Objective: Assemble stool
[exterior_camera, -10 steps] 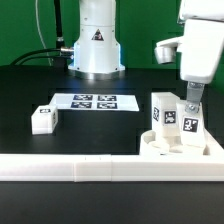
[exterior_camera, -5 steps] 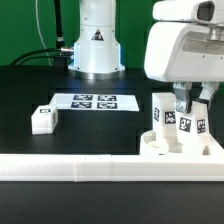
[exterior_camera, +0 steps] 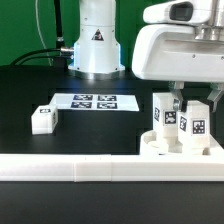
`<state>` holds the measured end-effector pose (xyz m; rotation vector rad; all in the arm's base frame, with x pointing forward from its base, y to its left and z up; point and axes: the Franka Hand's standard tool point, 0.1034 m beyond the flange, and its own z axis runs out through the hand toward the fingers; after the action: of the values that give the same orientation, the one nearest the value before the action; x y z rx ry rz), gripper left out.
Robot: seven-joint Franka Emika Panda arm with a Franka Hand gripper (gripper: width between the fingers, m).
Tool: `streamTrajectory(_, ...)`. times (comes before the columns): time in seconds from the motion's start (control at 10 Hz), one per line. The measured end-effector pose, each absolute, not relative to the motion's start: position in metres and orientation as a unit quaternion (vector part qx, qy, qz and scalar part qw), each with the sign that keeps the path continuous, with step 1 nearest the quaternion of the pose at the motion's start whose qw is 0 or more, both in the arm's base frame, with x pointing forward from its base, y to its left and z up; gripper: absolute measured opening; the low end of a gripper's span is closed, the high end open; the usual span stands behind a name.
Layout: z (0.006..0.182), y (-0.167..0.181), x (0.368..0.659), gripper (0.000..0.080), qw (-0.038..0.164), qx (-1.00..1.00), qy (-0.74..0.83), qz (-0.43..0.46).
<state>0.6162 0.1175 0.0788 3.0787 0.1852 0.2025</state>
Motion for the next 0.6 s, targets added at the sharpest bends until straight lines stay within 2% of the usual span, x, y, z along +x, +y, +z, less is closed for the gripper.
streamTrajectory(0.3, 0.0791, 0.1221, 0.6162, 0.034, 0.001, 0.99, -0.122, 0.067)
streamTrajectory(0.6, 0.0791, 0.1243, 0.6156, 0.034, -0.006, 0.97, -0.234, 0.066)
